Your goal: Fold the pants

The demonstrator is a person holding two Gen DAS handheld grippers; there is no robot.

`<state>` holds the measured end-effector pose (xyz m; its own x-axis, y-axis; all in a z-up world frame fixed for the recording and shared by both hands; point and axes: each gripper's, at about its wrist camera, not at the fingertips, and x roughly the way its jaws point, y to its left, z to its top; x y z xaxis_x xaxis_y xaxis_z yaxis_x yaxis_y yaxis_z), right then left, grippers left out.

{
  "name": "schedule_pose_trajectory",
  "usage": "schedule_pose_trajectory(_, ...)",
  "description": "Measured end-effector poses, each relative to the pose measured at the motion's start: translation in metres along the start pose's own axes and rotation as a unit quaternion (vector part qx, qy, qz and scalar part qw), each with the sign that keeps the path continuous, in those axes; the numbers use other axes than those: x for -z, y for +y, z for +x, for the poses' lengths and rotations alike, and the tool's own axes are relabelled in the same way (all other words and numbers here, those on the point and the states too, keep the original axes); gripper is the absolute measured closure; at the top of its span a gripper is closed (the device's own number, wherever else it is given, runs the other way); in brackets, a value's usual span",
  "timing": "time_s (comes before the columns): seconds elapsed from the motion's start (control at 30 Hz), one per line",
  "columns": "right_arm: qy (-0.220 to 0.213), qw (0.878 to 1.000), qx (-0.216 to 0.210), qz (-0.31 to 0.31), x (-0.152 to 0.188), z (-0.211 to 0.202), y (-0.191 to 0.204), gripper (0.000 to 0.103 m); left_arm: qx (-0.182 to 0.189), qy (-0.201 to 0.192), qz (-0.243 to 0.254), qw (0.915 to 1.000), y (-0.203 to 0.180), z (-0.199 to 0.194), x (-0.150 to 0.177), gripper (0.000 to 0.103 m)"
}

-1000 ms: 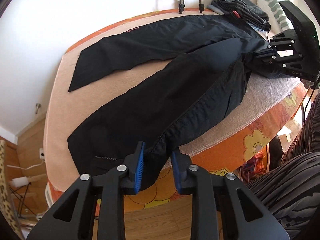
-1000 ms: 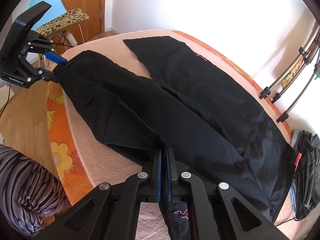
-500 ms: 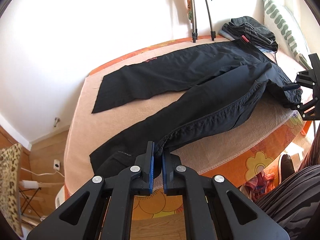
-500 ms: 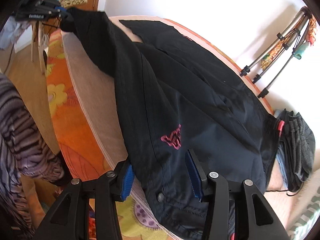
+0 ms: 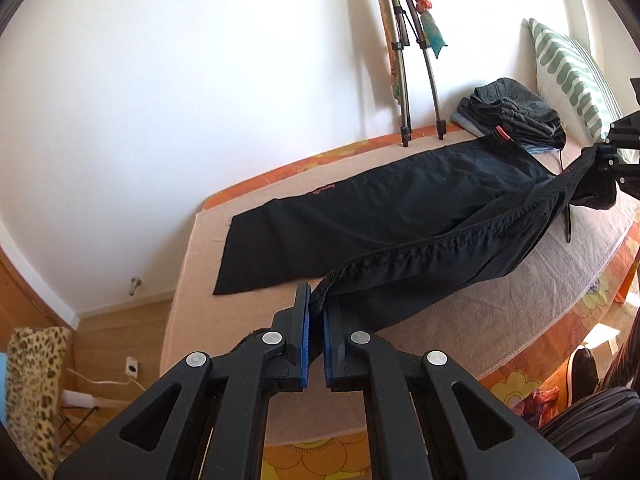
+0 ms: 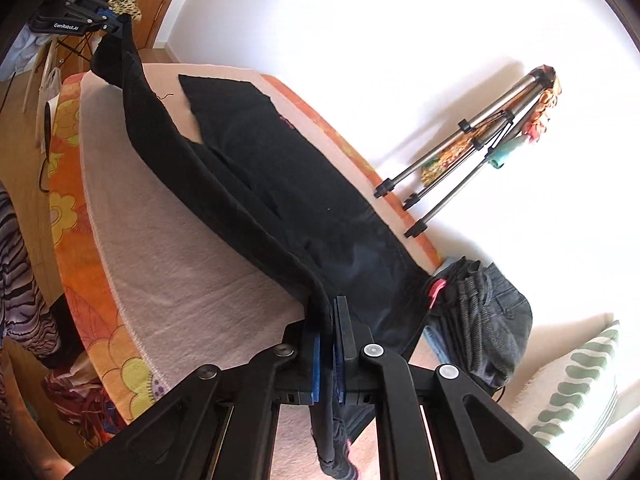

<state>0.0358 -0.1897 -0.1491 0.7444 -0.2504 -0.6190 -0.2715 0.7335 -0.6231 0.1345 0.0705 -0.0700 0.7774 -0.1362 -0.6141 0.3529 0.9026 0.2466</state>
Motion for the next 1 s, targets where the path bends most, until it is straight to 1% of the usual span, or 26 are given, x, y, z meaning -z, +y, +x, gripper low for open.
schedule_pose_trajectory(0.13,-0.013,0.999,0.033,-0.015,-0.029,0.014,-0.024,0.100,-0.012,-0.017,0.016,0.9996,0.008,0.010,-0.031,0.099)
schedule_pose_trajectory(0.23,-0.013,0.999,0.039,-0.031,-0.053,0.033,-0.048,0.100,-0.023,-0.015,0.027,0.9993,0.016,0.029,-0.053,0.099)
schedule_pose_trajectory(0.37,0.001,0.998,0.037,-0.046,-0.080,0.081,-0.076,0.100,-0.034,-0.002,0.035,0.9988,0.025,0.068,-0.076,0.099)
schedule_pose_trajectory(0.47,0.021,0.998,0.026,-0.055,-0.094,0.124,-0.084,0.100,-0.038,0.014,0.039,0.9984,0.028,0.104,-0.086,0.099)
schedule_pose_trajectory(0.6,0.042,0.997,0.017,-0.070,-0.101,0.180,-0.084,0.100,-0.053,0.034,0.056,0.9964,0.030,0.151,-0.095,0.099)
schedule_pose_trajectory(0.73,0.067,0.994,0.002,-0.085,-0.105,0.231,-0.081,0.100,-0.050,0.063,0.040,0.9960,0.038,0.204,-0.103,0.099)
schedule_pose_trajectory(0.87,0.088,0.992,-0.006,-0.091,-0.102,0.268,-0.080,0.101,-0.052,0.084,0.041,0.9943,0.035,0.252,-0.103,0.099)
schedule_pose_trajectory(1.0,0.112,0.989,-0.021,-0.095,-0.096,0.299,-0.083,0.101,-0.051,0.103,0.050,0.9921,0.028,0.291,-0.099,0.099)
